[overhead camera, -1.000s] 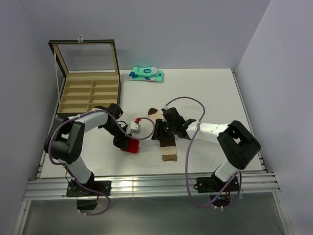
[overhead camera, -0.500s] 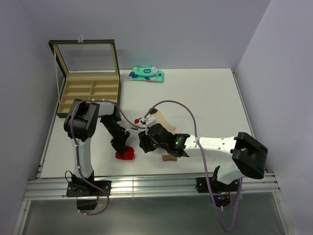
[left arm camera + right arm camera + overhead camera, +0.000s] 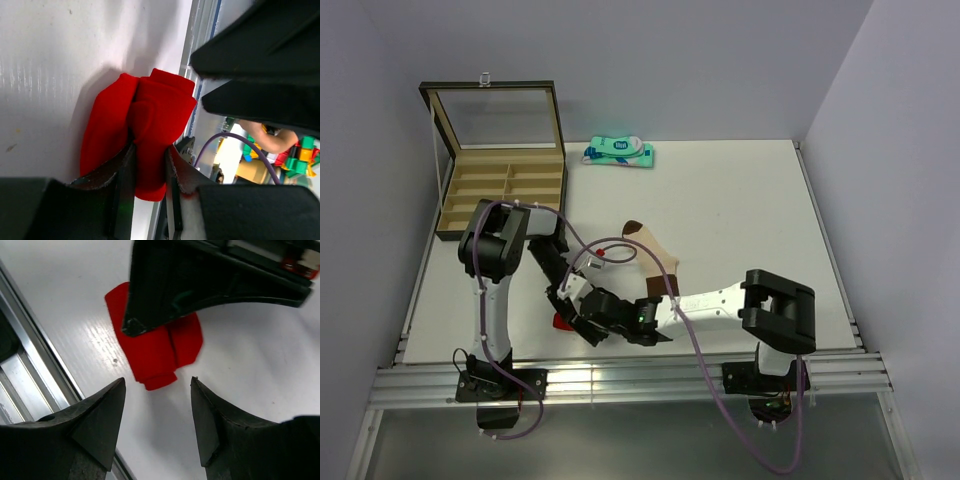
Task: Roll the socks
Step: Roll the sock at the center of the board.
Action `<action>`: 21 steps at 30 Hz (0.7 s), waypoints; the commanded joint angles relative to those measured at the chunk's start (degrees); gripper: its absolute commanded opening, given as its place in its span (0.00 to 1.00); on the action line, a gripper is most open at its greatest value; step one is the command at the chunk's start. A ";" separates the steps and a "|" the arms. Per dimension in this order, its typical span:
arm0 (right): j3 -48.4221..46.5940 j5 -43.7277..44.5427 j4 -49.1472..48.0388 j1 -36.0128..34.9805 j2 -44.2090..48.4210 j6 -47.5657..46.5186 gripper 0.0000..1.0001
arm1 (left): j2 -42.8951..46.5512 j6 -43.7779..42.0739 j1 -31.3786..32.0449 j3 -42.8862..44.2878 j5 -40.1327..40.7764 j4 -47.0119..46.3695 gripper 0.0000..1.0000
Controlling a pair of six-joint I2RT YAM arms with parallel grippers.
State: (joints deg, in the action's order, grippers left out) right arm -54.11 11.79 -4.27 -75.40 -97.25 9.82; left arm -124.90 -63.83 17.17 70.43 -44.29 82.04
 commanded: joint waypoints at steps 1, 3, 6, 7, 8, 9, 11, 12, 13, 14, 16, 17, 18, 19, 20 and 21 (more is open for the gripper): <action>-3.72 2.18 -1.53 -1.33 -1.36 -3.41 0.63 | -2.54 -1.12 0.06 0.67 6.23 -6.98 0.00; -4.34 2.53 -1.00 -1.68 -2.67 -4.29 0.63 | -2.80 -0.77 0.06 0.76 6.15 -7.07 0.00; -5.22 2.97 -0.82 -2.12 -4.17 -4.99 0.63 | -2.98 -0.50 0.06 1.11 6.06 -7.25 0.00; -5.65 2.97 -0.74 -2.30 -4.52 -5.08 0.63 | -3.33 -0.50 0.06 1.37 6.15 -7.16 0.00; -5.83 2.80 -0.56 -2.21 -5.13 -5.34 0.63 | -3.42 -0.33 0.06 1.46 6.06 -7.16 0.00; -6.18 2.80 -0.47 -2.30 -5.92 -5.43 0.63 | -3.59 -0.24 0.06 1.63 5.97 -7.16 0.00; -7.33 2.97 0.14 -2.30 -6.98 -5.60 0.63 | -3.77 -0.15 0.06 1.90 5.97 -6.98 0.00; -7.59 3.06 0.23 -2.39 -7.86 -5.61 0.63 | -3.94 0.02 0.06 1.99 5.97 -7.16 0.00; -7.77 3.15 0.14 -2.30 -8.13 -5.61 0.62 | -3.86 0.20 0.06 2.07 6.15 -7.33 0.00; -7.77 3.24 -0.12 -2.30 -8.39 -5.43 0.59 | -3.95 0.55 0.06 1.99 6.24 -7.68 0.00; -7.86 3.24 -0.30 -2.30 -8.92 -5.17 0.55 | -4.12 0.81 0.06 1.90 6.41 -7.77 0.00; -7.94 3.15 -0.30 -2.39 -9.27 -4.82 0.51 | -4.03 1.34 -0.03 1.90 6.41 -8.21 0.01; -8.12 2.98 -0.04 -2.21 -9.53 -4.55 0.48 | -4.03 1.60 0.06 1.90 6.15 -8.91 0.02; -8.55 2.97 0.23 -2.30 -10.49 -4.29 0.43 | -3.95 2.04 0.06 1.81 6.15 -9.18 0.03; -8.65 2.97 0.67 -2.21 -10.85 -3.50 0.26 | -3.69 2.66 -0.03 1.81 5.89 -9.44 0.05; -8.65 2.89 0.67 -2.21 -11.03 -3.06 0.17 | -3.42 2.75 0.06 1.81 5.62 -9.96 0.08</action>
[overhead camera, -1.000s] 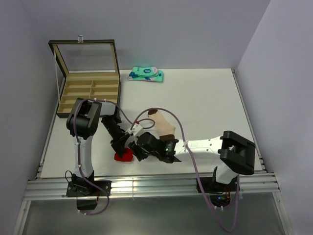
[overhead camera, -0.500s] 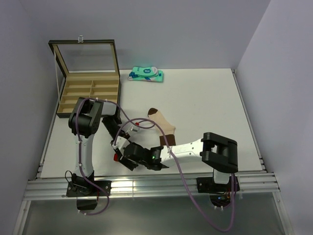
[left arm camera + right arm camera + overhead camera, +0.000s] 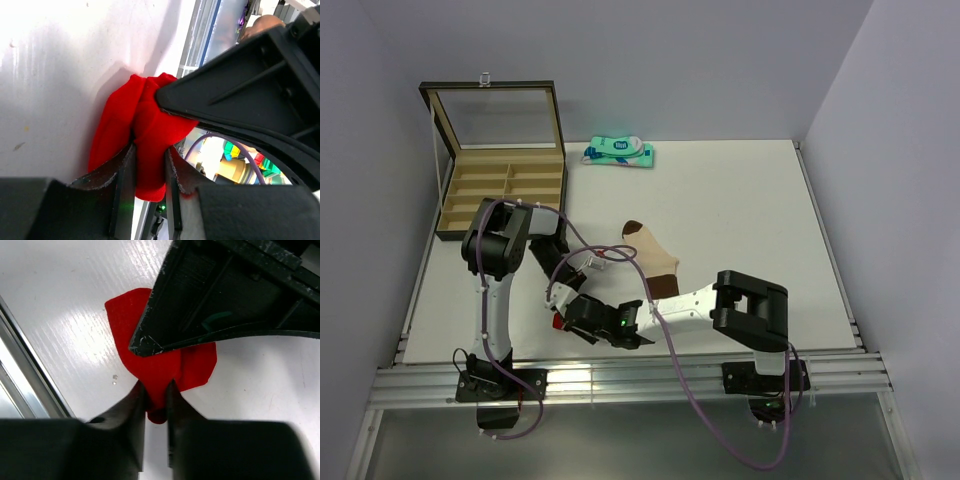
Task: Roll the socks
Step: Roll the sock at the center of the board.
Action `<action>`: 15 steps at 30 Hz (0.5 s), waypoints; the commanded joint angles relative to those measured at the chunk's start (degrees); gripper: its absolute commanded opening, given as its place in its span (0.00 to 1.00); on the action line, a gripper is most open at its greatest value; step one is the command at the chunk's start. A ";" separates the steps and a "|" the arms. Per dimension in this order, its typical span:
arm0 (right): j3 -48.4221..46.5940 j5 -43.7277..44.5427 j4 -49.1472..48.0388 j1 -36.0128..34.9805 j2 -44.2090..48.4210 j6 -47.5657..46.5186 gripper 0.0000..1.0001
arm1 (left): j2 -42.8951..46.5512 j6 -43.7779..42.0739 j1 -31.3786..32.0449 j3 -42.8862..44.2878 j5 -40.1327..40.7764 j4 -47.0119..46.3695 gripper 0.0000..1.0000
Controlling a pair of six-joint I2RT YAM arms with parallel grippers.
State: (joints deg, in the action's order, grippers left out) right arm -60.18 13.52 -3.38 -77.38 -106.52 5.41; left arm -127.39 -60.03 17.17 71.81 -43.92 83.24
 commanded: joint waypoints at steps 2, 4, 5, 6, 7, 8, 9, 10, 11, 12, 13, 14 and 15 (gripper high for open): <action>-1.78 0.55 -0.75 0.13 -1.68 2.76 0.06 | 0.56 0.60 -0.03 0.17 4.02 -12.57 0.13; -0.47 -0.33 -1.10 0.83 -1.15 3.99 0.01 | 2.58 1.75 -0.29 -0.09 2.80 -15.11 0.17; -0.03 -0.68 -1.19 1.01 -0.71 4.43 0.00 | 3.46 4.54 -0.47 -0.27 2.44 -16.52 0.19; 0.59 -0.95 -1.28 1.36 -0.53 4.78 0.00 | 5.12 4.83 -0.90 -0.27 1.74 -17.23 0.19; 0.85 -1.04 -1.19 1.62 -0.27 5.05 0.00 | 5.92 5.27 -1.08 -0.27 1.21 -18.63 0.21; 1.03 -1.21 -0.93 2.23 -0.27 5.75 0.00 | 6.89 8.32 -1.35 -0.36 0.86 -20.38 0.24; 1.21 -1.39 -0.84 2.41 -0.27 5.93 0.00 | 8.81 8.70 -1.87 -0.53 0.51 -20.92 0.25; 1.56 -1.65 -0.84 2.59 -0.35 6.19 0.00 | 9.79 9.14 -2.14 -0.62 0.16 -21.45 0.27; 1.73 -2.61 -0.84 2.94 -0.27 6.71 0.00 | 10.75 11.84 -2.49 -0.79 0.15 -24.15 0.31; 1.82 -3.14 -0.84 3.12 -0.62 6.89 0.00 | 11.89 12.65 -3.01 -0.97 0.15 -25.14 0.33; 1.91 -3.58 -0.84 3.29 -0.71 7.24 0.00 | 14.17 13.44 -3.37 -1.75 0.24 -26.45 0.35; 2.09 -4.46 -0.93 3.73 -0.79 7.51 0.00 | 15.41 15.97 -3.72 -2.37 0.50 -29.86 0.38; 2.17 -4.90 -1.02 3.99 -0.88 7.60 0.00 | 17.77 17.39 -4.50 -2.90 1.20 -31.89 0.38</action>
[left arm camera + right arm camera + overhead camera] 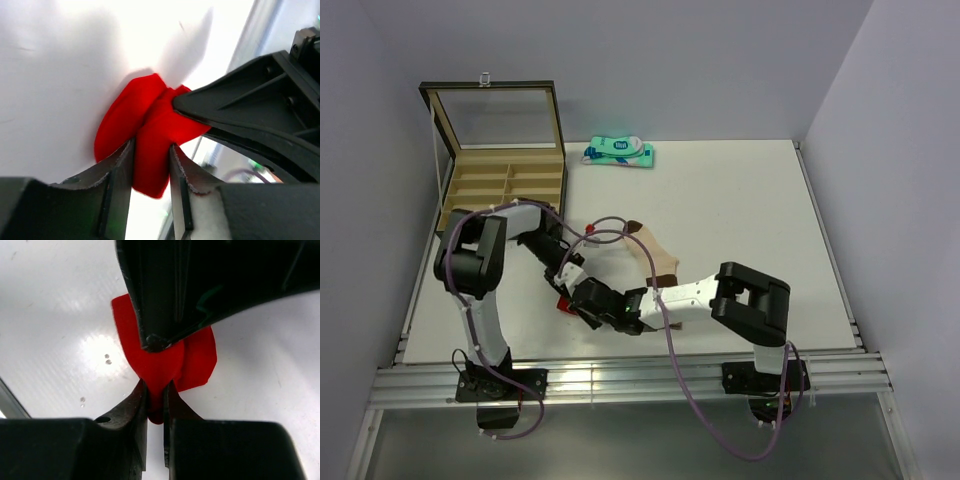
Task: Roll the socks
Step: Roll the sock at the center of the board.
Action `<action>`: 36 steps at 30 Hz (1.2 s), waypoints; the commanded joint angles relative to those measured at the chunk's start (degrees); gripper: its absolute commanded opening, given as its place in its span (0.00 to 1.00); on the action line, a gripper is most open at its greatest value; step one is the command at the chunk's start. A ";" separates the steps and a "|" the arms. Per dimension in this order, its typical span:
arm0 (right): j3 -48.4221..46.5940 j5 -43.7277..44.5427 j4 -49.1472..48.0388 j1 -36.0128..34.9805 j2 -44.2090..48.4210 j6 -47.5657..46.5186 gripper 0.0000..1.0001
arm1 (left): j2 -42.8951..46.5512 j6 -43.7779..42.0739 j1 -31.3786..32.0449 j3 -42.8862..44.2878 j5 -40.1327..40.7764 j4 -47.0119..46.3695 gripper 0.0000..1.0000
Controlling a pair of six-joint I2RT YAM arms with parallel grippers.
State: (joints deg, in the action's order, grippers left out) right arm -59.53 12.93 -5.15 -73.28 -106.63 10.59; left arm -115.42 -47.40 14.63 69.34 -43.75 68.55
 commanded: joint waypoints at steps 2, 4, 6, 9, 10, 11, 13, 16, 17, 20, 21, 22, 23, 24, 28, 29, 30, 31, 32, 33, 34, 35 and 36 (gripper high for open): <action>1.96 -5.89 0.49 0.59 -0.95 2.68 0.00 | 8.09 8.09 -2.76 -2.27 1.91 -22.20 0.39; 1.87 -8.87 0.49 1.99 -1.12 2.94 0.00 | 11.52 9.95 -4.17 -4.20 3.23 -25.30 0.39; 1.61 -11.42 0.93 3.48 -1.21 3.12 0.00 | 14.85 11.71 -5.83 -5.70 3.75 -28.72 0.40; 0.91 -14.40 1.89 5.07 -1.83 3.30 0.00 | 19.50 13.29 -7.86 -8.07 4.37 -33.03 0.40; 0.82 -16.34 2.07 6.38 -2.00 3.65 0.00 | 20.92 14.08 -8.30 -8.95 5.33 -34.53 0.41; 0.82 -17.31 2.51 7.09 -2.35 3.74 0.00 | 22.33 14.09 -8.91 -9.92 5.95 -35.67 0.41; 0.29 -20.83 3.12 9.28 -2.97 4.52 0.00 | 26.89 13.56 -9.27 -12.82 7.88 -39.01 0.42; -0.94 -23.37 4.53 12.00 -4.46 5.14 0.00 | 32.17 11.55 -9.36 -16.51 9.20 -41.74 0.44; -1.38 -23.47 6.01 12.45 -5.33 5.23 0.00 | 33.31 11.10 -9.36 -17.30 9.47 -42.10 0.45; -3.92 -25.58 9.18 13.59 -6.92 5.49 0.00 | 37.09 8.82 -9.36 -19.41 10.34 -42.45 0.46; -5.23 -26.02 9.89 13.95 -7.97 5.67 0.00 | 37.97 8.55 -9.36 -20.90 10.61 -43.06 0.46; -5.77 -26.98 11.11 14.30 -8.42 6.02 0.00 | 38.94 7.24 -9.36 -21.70 10.87 -43.50 0.47; -6.30 -28.12 11.73 15.00 -8.94 6.20 0.00 | 41.30 6.71 -9.36 -23.71 11.48 -45.07 0.47; -7.43 -28.92 12.35 15.44 -9.82 6.72 0.00 | 42.72 6.09 -9.36 -24.86 11.93 -46.13 0.47; -10.78 -32.00 17.34 17.90 -12.02 7.51 0.00 | 48.35 3.19 -8.75 -29.78 13.51 -50.62 0.53; -11.57 -32.52 18.67 18.43 -12.63 7.69 0.00 | 49.40 2.75 -7.87 -30.75 13.95 -50.97 0.53; -13.58 -33.49 19.90 19.56 -13.33 7.87 0.00 | 49.84 2.14 -7.34 -31.19 14.91 -51.06 0.53; -14.38 -34.28 21.83 20.10 -14.30 8.04 0.00 | 50.37 1.35 -6.29 -31.89 15.53 -51.41 0.53; -15.95 -34.98 22.72 20.62 -14.92 8.04 0.00 | 51.59 1.08 -5.67 -33.38 16.32 -52.02 0.53; -16.75 -35.16 23.68 21.15 -15.27 8.22 0.00 | 52.30 0.73 -4.97 -34.18 17.02 -52.81 0.53; -17.63 -35.60 25.69 21.94 -15.71 8.13 0.00 | 53.01 -0.58 -4.36 -34.97 17.90 -53.17 0.54; -19.03 -36.13 26.41 22.21 -16.58 8.04 0.00 | 54.75 -1.03 -2.70 -36.80 18.69 -53.78 0.55; -19.66 -36.04 27.11 22.47 -16.94 8.13 0.00 | 55.55 -1.29 -1.64 -37.60 19.39 -54.57 0.56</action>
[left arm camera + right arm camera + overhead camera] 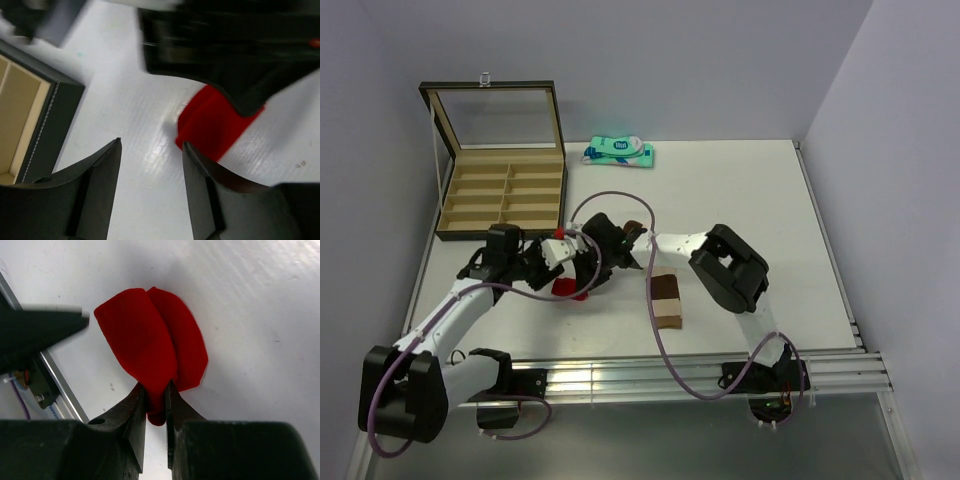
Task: Roll the socks
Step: Roll the sock at the center of the board.
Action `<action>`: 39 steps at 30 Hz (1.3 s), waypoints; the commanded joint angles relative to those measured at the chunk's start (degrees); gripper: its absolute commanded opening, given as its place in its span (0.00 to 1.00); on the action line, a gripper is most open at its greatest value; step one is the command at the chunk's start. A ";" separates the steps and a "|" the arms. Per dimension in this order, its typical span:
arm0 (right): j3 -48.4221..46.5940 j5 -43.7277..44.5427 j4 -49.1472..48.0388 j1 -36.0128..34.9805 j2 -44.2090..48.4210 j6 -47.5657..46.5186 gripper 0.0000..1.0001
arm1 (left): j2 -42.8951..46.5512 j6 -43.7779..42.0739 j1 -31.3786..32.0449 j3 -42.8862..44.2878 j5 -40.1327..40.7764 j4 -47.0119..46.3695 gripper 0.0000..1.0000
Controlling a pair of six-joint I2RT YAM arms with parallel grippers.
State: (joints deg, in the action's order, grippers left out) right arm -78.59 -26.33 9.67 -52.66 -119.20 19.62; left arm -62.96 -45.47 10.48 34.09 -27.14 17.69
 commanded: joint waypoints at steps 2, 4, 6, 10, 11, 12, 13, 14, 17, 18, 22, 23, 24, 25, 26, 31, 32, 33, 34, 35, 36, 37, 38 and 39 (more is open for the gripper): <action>-2.26 2.86 14.41 2.30 -5.25 -0.81 0.00 | 5.11 -4.18 5.59 -4.37 4.28 -3.37 0.59; -2.97 1.99 15.54 2.91 -5.87 -0.28 0.00 | 6.18 -5.06 7.53 -6.04 6.64 -4.41 0.61; -3.77 1.46 16.08 3.36 -6.40 -0.28 0.00 | 7.15 -5.94 9.55 -7.80 7.36 -5.03 0.61; -4.91 -0.21 17.31 4.06 -7.36 -0.37 0.00 | 6.80 -6.82 10.96 -9.12 8.41 -6.18 0.63; -5.00 -0.39 17.40 4.06 -7.54 -0.37 0.00 | 6.54 -6.91 11.14 -9.30 8.59 -6.53 0.64; -5.17 -0.48 17.66 4.23 -7.98 -0.28 0.00 | 6.45 -7.61 11.23 -9.65 8.42 -6.71 0.64; -5.52 -0.65 18.10 4.32 -8.15 -0.37 0.00 | 6.53 -8.05 11.49 -10.52 8.59 -7.58 0.64; -5.70 -0.66 18.28 4.41 -8.33 -0.37 0.00 | 6.71 -8.23 11.67 -11.14 9.20 -8.54 0.64; -6.31 -1.35 18.89 4.85 -9.03 -0.54 0.00 | 6.88 -8.67 12.81 -12.46 9.12 -9.52 0.64; -6.40 -1.53 19.15 4.94 -9.21 -0.54 0.00 | 6.71 -8.49 12.90 -12.46 9.12 -9.69 0.64; -7.45 -1.71 20.21 5.20 -10.35 -0.90 0.00 | 6.01 -8.23 14.04 -12.64 8.94 -10.31 0.64; -7.46 -1.71 20.21 5.38 -10.44 -1.07 0.00 | 5.92 -8.23 14.22 -12.64 9.03 -10.66 0.64; -7.72 -1.71 20.47 5.38 -10.53 -1.07 0.00 | 5.48 -8.14 14.65 -12.64 8.94 -10.92 0.64; -7.90 -1.71 20.47 5.38 -10.62 -1.07 0.00 | 5.22 -8.14 14.83 -12.47 8.94 -11.01 0.64; -7.98 -1.88 20.65 5.47 -10.79 -1.07 0.00 | 4.87 -8.23 15.09 -12.46 8.94 -11.01 0.64; -8.43 -2.68 21.09 5.82 -11.41 -1.34 0.00 | 3.55 -9.02 17.20 -13.87 9.82 -12.50 0.64; -8.51 -2.76 21.18 5.91 -11.67 -1.42 0.00 | 3.28 -9.02 17.47 -13.78 9.99 -12.68 0.64; -8.60 -2.94 21.35 5.91 -11.67 -1.51 0.00 | 2.93 -9.11 17.64 -13.78 10.08 -12.86 0.64; -8.69 -3.46 21.44 5.99 -11.76 -1.60 0.00 | 2.23 -9.19 17.91 -13.78 10.52 -13.56 0.64; -8.69 -3.47 21.35 6.08 -12.02 -1.69 0.00 | 1.88 -9.37 18.00 -13.70 10.61 -13.91 0.64; -8.69 -3.47 21.61 6.08 -12.20 -1.69 0.00 | 1.44 -9.54 18.00 -13.78 10.70 -14.26 0.64; -8.78 -3.64 21.70 6.08 -12.20 -1.77 0.00 | 0.30 -9.81 18.08 -13.52 10.79 -14.53 0.63; -8.78 -3.99 21.62 6.08 -12.20 -1.86 0.00 | -0.32 -9.98 18.08 -13.43 11.14 -15.05 0.63; -8.69 -4.08 21.70 6.17 -12.37 -1.95 0.00 | -0.93 -9.99 18.08 -13.34 11.31 -15.58 0.63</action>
State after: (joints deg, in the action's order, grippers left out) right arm -89.23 -38.35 22.79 -47.11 -126.72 20.53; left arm -62.41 -54.39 28.23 20.73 -16.58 4.75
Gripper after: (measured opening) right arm 0.211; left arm 0.633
